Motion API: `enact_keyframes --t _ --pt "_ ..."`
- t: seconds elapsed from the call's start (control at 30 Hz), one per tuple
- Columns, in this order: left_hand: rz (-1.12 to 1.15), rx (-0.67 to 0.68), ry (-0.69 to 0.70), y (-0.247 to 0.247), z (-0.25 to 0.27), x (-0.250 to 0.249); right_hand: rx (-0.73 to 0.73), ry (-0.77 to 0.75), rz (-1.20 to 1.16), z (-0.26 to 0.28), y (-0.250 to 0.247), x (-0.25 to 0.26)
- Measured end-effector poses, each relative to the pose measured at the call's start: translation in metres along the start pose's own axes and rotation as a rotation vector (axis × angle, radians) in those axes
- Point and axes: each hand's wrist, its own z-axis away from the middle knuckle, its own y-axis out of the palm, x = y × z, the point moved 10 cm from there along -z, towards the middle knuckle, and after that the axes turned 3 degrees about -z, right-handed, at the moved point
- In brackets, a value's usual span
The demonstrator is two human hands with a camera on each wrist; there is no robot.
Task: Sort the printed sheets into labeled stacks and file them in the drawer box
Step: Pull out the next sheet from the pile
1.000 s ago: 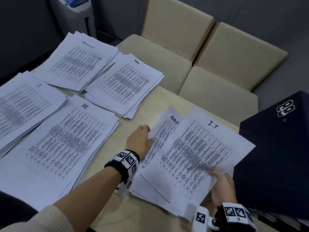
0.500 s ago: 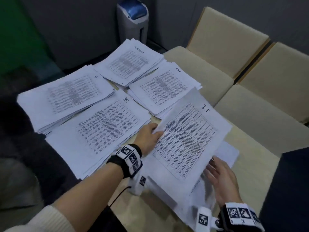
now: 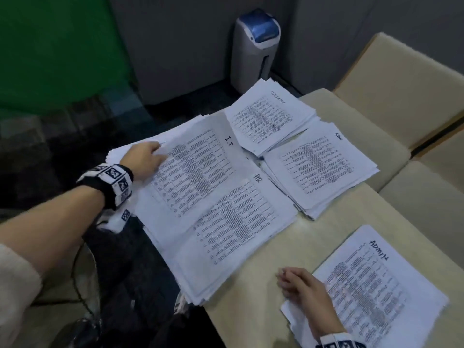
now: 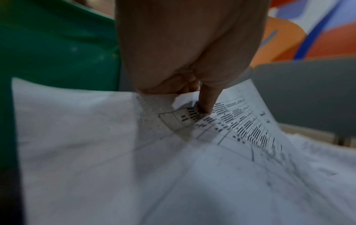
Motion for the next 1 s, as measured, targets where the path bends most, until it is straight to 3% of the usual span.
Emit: enact_keyframes --t 0.1,0.23,0.3,0.37,0.43,0.53,0.63,0.73,0.9,1.0 --pt "-0.216 0.044 0.019 -0.010 -0.060 0.025 -0.028 0.036 0.106 -0.009 0.026 -0.006" --pt "-0.298 0.106 -0.018 0.001 -0.106 0.048 -0.102 0.033 0.144 -0.005 0.030 0.001" --pt "-0.377 0.043 -0.023 0.005 -0.114 0.046 -0.122 0.040 0.117 0.000 0.030 0.002" --pt "-0.480 -0.090 0.011 0.004 -0.115 0.026 -0.142 0.050 0.036 0.005 0.030 0.003" --pt "-0.443 -0.182 0.083 0.005 -0.108 -0.009 -0.164 0.045 -0.103 0.011 0.027 0.006" --pt "-0.221 -0.173 0.238 0.030 -0.087 -0.081 -0.291 0.001 -0.287 0.027 0.005 0.020" --pt "-0.011 -0.034 0.471 0.078 -0.036 -0.169 -0.511 -0.046 -0.299 0.047 -0.047 0.027" --pt "0.126 0.242 0.625 0.146 0.039 -0.245 -0.726 -0.069 -0.219 0.067 -0.111 0.024" --pt "0.047 0.624 0.565 0.274 0.153 -0.299 -0.991 -0.003 0.036 0.090 -0.212 -0.005" --pt "-0.056 0.657 0.498 0.313 0.192 -0.310 -0.946 0.089 0.128 0.087 -0.242 -0.021"
